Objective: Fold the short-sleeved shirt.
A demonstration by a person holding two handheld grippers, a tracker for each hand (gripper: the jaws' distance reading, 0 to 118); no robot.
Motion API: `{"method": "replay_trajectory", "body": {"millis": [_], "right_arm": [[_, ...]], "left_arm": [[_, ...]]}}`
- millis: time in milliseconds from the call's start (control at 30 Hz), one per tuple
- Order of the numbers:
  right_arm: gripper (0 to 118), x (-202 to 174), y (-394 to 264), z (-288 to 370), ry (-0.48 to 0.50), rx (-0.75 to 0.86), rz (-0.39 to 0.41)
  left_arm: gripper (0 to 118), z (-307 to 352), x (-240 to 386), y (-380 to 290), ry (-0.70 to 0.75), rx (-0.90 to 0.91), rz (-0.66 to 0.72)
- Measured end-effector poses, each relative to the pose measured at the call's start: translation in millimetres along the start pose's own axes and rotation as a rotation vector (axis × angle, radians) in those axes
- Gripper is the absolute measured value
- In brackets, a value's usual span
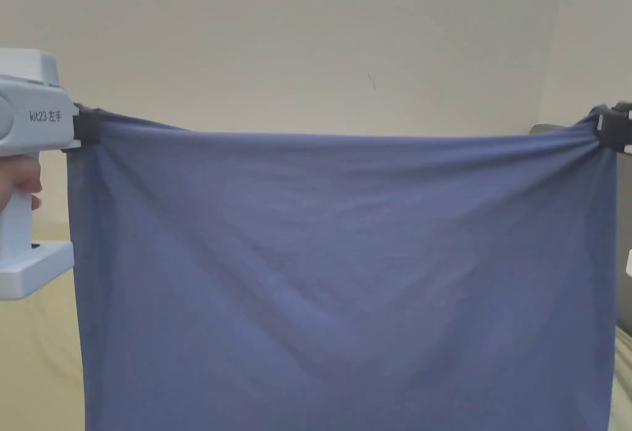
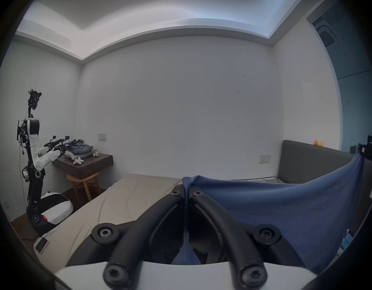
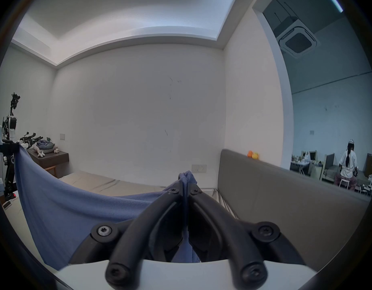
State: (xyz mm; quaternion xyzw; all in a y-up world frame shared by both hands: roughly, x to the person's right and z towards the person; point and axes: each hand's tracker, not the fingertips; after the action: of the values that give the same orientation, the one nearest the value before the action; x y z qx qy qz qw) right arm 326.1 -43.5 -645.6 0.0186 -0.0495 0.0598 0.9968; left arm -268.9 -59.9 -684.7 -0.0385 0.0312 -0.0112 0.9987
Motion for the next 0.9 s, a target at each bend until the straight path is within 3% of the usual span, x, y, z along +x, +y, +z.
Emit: {"method": "replay_trajectory", "body": {"millis": [267,400,500,800,900], "right_arm": [[3,-18,40,-117,-0.029,0.087,-0.004],[3,-21,45,-173,-0.032,0.097,-0.076],[3,-30,45,-214,-0.056,0.112,-0.040],[3,-53,21,-282,-0.071,0.140,-0.044],[3,-62,-1,-302,-0.075,0.136,0.066]], "left_arm": [[0,-102,11,46,0.085,0.068,-0.066],[0,-156,17,48,0.133,0.078,-0.101],[0,-190,21,49,0.155,0.089,-0.085],[0,-266,34,24,0.203,0.093,-0.074],[0,-282,41,4,0.216,0.074,-0.094]]}}
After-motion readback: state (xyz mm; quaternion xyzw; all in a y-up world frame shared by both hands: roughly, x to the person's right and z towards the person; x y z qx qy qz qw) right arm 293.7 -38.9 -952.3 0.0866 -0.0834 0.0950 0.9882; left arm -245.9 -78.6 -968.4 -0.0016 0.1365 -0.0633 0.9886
